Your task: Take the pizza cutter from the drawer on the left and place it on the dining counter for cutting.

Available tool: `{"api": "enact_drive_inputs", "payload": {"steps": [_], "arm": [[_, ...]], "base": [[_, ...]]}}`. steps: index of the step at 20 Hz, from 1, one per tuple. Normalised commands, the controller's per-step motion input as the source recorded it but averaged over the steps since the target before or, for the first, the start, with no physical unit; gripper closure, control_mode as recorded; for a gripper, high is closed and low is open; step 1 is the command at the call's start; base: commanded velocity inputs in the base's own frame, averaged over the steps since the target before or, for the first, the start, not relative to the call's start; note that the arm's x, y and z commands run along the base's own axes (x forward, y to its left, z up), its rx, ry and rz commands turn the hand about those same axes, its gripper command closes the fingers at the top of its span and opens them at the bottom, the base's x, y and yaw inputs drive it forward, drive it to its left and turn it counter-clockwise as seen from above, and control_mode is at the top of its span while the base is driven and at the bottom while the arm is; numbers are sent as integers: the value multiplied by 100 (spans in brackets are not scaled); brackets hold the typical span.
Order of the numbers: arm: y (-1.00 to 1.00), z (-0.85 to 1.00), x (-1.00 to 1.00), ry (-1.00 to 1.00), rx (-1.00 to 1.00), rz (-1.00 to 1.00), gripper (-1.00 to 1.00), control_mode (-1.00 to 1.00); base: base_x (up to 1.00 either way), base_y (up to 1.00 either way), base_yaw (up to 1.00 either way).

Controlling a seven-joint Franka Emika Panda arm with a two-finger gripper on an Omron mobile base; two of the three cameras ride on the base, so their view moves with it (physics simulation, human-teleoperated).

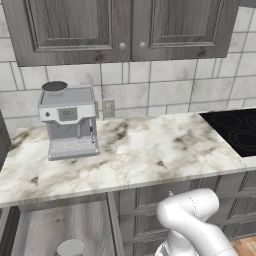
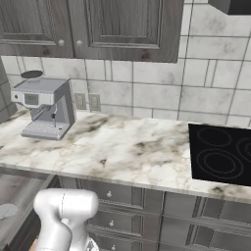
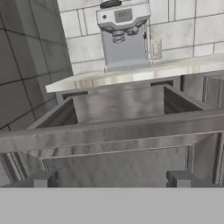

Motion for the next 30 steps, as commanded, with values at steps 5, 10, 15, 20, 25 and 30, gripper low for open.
{"api": "enact_drive_inputs", "payload": {"steps": [5, 10, 15, 20, 25, 30], "arm": [[-25, 94, -2, 1, 0, 0, -100, -100], [-31, 99, 0, 5, 0, -2, -100, -100], [-51, 94, 4, 8, 1, -1, -100, -100], [-60, 81, 27, 12, 2, 0, -100, -100], [-59, 88, 47, 14, 5, 0, -100, -100], [-55, 73, 58, 14, 2, 0, -100, -100]], "base": [[0, 0, 0], [0, 0, 0], [0, 0, 0], [0, 0, 0], [0, 0, 0], [0, 0, 0]]}}
